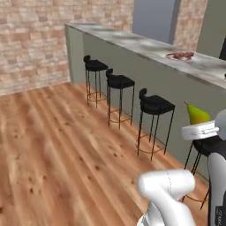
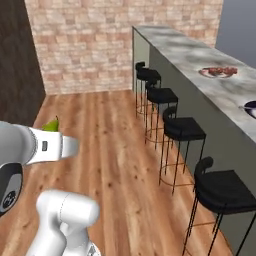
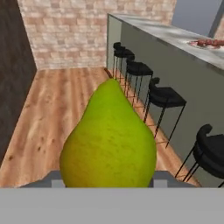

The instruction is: Pick up the pear and orange from the fridge and place one fruit on each plate on the dining counter.

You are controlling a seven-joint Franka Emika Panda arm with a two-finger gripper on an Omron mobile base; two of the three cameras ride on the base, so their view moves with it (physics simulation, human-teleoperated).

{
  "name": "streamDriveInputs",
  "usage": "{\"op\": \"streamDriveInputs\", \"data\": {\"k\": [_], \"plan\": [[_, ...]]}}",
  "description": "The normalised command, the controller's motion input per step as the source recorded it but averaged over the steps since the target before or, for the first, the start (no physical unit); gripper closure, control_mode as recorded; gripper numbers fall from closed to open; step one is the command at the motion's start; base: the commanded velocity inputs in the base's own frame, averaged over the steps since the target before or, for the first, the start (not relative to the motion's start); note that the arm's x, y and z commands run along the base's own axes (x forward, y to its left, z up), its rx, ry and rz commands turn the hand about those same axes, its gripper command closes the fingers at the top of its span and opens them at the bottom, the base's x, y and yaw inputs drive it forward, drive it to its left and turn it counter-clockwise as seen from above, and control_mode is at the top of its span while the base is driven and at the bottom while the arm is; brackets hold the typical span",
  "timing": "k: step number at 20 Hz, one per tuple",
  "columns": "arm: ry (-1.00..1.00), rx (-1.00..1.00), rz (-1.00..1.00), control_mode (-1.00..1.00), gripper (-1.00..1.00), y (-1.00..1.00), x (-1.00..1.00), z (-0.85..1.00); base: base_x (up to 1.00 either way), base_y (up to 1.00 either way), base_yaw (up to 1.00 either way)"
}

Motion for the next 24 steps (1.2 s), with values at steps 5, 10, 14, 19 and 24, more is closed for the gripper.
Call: {"op": "streamDriveInputs", "data": {"k": [5, 10, 14, 19, 24], "plan": [[0.0, 0.0, 0.0, 1.0, 1.0, 0.0, 0.0, 0.0, 0.96, 0.54, -0.47], [0.0, 0.0, 0.0, 1.0, 1.0, 0.0, 0.0, 0.0, 0.94, 0.62, -0.47], [0.0, 0.0, 0.0, 1.0, 1.0, 0.0, 0.0, 0.0, 0.89, 0.59, -0.47], [0.0, 0.0, 0.0, 1.0, 1.0, 0.0, 0.0, 0.0, 0.83, 0.58, -0.49], [0.0, 0.0, 0.0, 1.0, 1.0, 0.0, 0.0, 0.0, 0.76, 0.41, -0.5]]}}
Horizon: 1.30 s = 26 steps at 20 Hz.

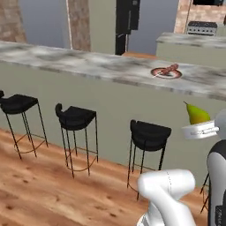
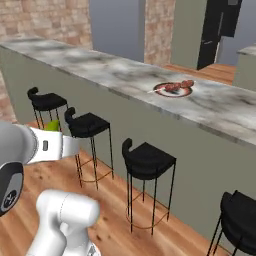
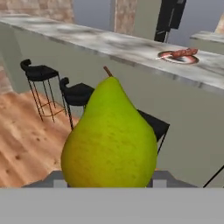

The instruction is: Pick up the pear and orange from the fridge and place one fruit on each plate on the dining counter.

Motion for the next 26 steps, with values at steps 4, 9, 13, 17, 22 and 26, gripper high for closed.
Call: {"op": "streamDriveInputs", "data": {"k": [4, 9, 13, 17, 22, 26], "plan": [[0.0, 0.0, 0.0, 1.0, 1.0, 0.0, 0.0, 0.0, 0.7, 0.31, -0.54], [0.0, 0.0, 0.0, 1.0, 1.0, 0.0, 0.0, 0.0, 0.72, 0.13, -0.51], [0.0, 0.0, 0.0, 1.0, 1.0, 0.0, 0.0, 0.0, 0.83, 0.25, -0.48], [0.0, 0.0, 0.0, 1.0, 1.0, 0.0, 0.0, 0.0, 0.81, 0.42, -0.4], [0.0, 0.0, 0.0, 1.0, 1.0, 0.0, 0.0, 0.0, 0.75, 0.55, -0.26], [0.0, 0.0, 0.0, 1.0, 1.0, 0.0, 0.0, 0.0, 0.82, 0.49, -0.25]]}}
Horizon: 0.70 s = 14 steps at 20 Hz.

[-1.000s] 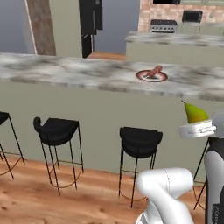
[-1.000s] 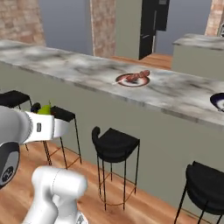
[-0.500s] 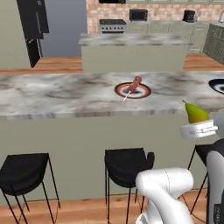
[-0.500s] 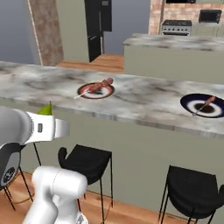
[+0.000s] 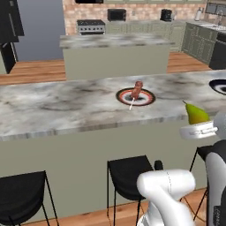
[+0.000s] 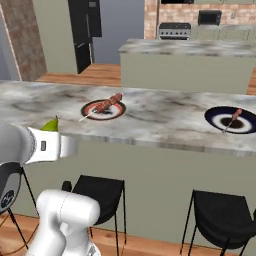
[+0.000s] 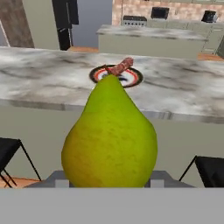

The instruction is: Pick up the pear and orange from the fridge and place one fruit on each plate on the dining counter.

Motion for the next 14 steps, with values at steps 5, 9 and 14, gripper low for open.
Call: {"op": "streamDriveInputs", "data": {"k": [5, 9, 14], "plan": [[0.03, 0.02, -0.25, -1.0, 1.0, 0.27, 0.98, 0.0, 0.0, 0.0, 0.0], [0.1, 0.08, -0.16, -1.0, 1.0, 0.09, 1.0, 0.0, 0.0, 0.0, 0.0], [0.12, 0.15, 0.01, -1.0, 1.0, -0.21, 1.0, 0.0, 0.0, 0.0, 0.0]]}}
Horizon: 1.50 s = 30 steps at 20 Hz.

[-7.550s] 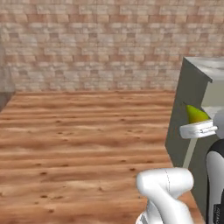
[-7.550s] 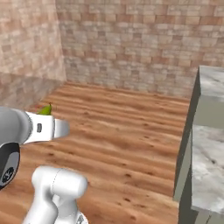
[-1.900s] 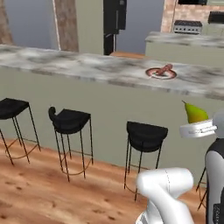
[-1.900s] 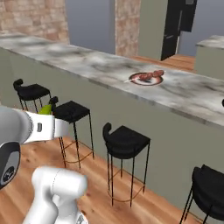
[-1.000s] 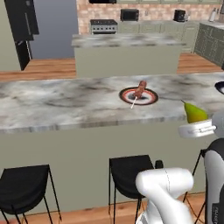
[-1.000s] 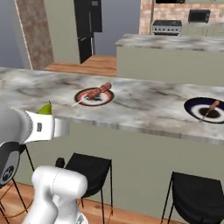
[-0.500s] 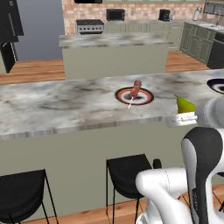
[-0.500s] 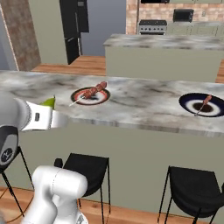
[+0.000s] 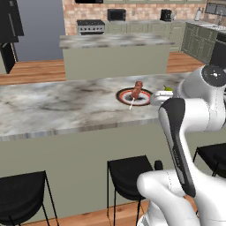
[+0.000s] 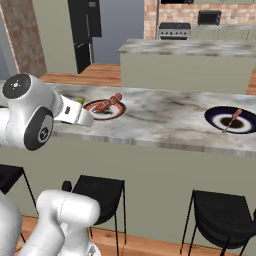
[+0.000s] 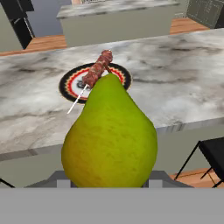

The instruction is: Pick up the pear and orange from the fridge and place one fruit on each plate on the dining counter.

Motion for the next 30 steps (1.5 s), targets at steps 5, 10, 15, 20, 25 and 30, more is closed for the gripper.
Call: {"op": "streamDriveInputs", "data": {"k": [5, 10, 15, 20, 25, 30], "plan": [[0.19, 0.11, 0.12, -1.0, 1.0, -0.19, 1.0, -0.03, 0.0, 0.0, 0.0], [0.21, 0.0, 0.04, -1.0, 1.0, 0.0, 0.98, -0.19, 0.0, 0.0, 0.0], [0.22, 0.0, 0.05, -1.0, 1.0, 0.0, 0.84, -0.3, 0.0, 0.0, 0.0], [0.16, 0.0, 0.05, -1.0, 1.0, 0.0, 0.8, -0.39, 0.0, 0.0, 0.0], [0.07, 0.0, 0.03, -1.0, 1.0, 0.0, 0.73, -0.38, 0.0, 0.0, 0.0], [0.02, 0.0, 0.04, -1.0, 1.0, 0.0, 0.49, -0.28, 0.0, 0.0, 0.0]]}}
